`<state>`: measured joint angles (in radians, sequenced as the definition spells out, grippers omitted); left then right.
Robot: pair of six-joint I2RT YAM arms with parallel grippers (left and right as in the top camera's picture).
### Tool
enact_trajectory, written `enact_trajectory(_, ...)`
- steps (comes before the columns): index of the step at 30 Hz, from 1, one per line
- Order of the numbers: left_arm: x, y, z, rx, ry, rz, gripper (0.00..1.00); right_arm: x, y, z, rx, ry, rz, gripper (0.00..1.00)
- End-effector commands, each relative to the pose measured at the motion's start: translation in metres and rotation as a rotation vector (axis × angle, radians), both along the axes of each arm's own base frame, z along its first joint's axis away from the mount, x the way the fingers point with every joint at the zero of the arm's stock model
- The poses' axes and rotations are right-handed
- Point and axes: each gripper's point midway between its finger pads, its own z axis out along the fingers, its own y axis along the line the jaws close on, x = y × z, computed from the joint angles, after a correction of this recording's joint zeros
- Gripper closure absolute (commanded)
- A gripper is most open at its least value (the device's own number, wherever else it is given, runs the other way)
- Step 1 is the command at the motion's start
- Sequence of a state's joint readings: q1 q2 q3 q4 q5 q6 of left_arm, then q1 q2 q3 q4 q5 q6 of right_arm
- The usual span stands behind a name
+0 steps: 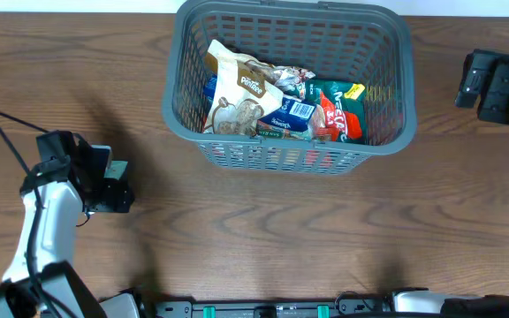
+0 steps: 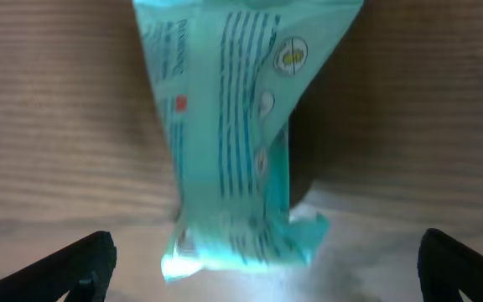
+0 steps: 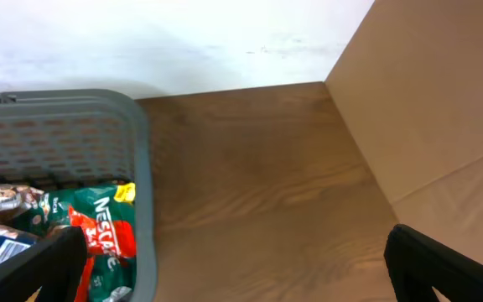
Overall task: Pack container
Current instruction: 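Grasp the mint-green wipes packet with the left gripper and lift it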
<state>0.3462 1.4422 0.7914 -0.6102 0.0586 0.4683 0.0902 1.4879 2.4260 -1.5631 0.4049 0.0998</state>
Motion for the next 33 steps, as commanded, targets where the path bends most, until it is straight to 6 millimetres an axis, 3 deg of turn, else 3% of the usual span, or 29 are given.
enact_trajectory(1, 0.004, 0.0, -0.009, -0.013, 0.016, -0.034, 0.01, -0.001, -0.003, 0.001, 0.005, -0.006, -0.024, 0.01)
enact_trajectory(11, 0.011, 0.007, -0.033, -0.002, 0.044, -0.029, 0.0, -0.001, -0.003, 0.001, 0.005, -0.006, -0.024, 0.01)
enact_trajectory(13, 0.013, 0.008, -0.035, 0.0, 0.042, -0.028, 0.11, -0.001, -0.003, 0.001, 0.005, -0.006, -0.024, 0.01)
enact_trajectory(18, 0.017, 0.01, -0.034, 0.01, 0.024, -0.028, 0.58, -0.001, -0.003, 0.001, 0.005, -0.006, -0.024, 0.01)
enact_trajectory(21, 0.017, 0.012, -0.034, 0.021, 0.028, -0.025, 0.7, -0.001, -0.003, 0.001, 0.005, -0.006, -0.024, 0.01)
enact_trajectory(23, 0.019, 0.012, -0.033, 0.021, 0.02, -0.017, 0.91, -0.001, -0.003, 0.001, 0.005, -0.006, -0.024, 0.01)
enact_trajectory(24, 0.019, 0.012, -0.033, 0.021, 0.019, -0.015, 0.94, -0.001, -0.003, 0.001, 0.005, -0.006, -0.024, 0.01)
enact_trajectory(29, 0.023, 0.014, -0.029, 0.026, 0.004, -0.014, 0.94, -0.001, -0.003, 0.001, 0.005, -0.006, -0.024, 0.01)
enact_trajectory(33, 0.035, 0.018, -0.014, 0.033, -0.043, 0.025, 0.94, -0.001, -0.003, 0.001, 0.005, -0.006, -0.024, 0.01)
